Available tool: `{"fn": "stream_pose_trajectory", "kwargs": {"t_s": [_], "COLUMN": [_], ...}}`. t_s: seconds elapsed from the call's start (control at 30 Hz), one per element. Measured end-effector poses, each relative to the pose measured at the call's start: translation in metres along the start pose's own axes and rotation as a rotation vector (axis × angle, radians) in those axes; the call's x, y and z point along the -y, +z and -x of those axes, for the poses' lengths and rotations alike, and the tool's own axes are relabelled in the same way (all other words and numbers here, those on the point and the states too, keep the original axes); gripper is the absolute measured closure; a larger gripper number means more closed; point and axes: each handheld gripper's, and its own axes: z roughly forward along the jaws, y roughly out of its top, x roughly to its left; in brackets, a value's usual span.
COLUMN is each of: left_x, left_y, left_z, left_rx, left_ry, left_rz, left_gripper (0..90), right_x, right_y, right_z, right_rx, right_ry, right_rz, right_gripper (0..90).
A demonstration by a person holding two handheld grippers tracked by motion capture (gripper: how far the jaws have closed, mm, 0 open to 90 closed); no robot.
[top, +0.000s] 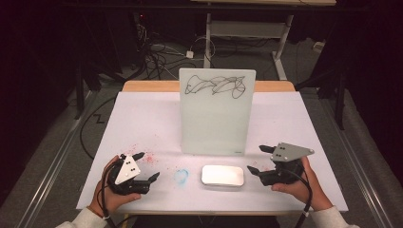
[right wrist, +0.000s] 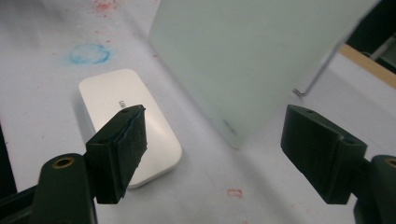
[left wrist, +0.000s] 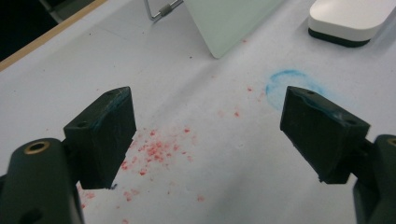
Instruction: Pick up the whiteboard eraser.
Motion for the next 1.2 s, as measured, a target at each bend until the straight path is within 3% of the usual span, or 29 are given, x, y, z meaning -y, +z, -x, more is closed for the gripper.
{"fn": "stream_pose_trajectory", "kwargs": {"t_s": [0.3, 0.5, 0.57, 0.87, 1.2], "left_x": [0.005, 0.006, 0.007, 0.007, 0.007], "left_y": [0.001, 0.000, 0.000, 0.000, 0.003], "left_z": [0.003, 0.004, 0.004, 0.006, 0.008], "left_rx": [0.006, 0.008, 0.011, 0.036, 0.043], "left_ry": [0.004, 0.006, 0.008, 0.028, 0.037], "left_rz": [-0.031, -0.038, -0.043, -0.036, -0.054], "left_gripper": [17.7, 17.6, 17.6, 17.6, 17.6], "right_x": [-0.021, -0.024, -0.026, -0.022, -0.023], "right_y": [0.045, 0.076, 0.083, 0.106, 0.110], "right_z": [-0.019, -0.033, -0.035, -0.030, -0.032], "right_rx": [-0.185, -0.256, -0.260, -0.325, -0.343], "right_ry": [-0.125, -0.199, -0.219, -0.204, -0.223], "right_rz": [-0.161, -0.281, -0.311, -0.363, -0.365], "right_gripper": [23.2, 23.1, 23.0, 24.1, 26.6]}}
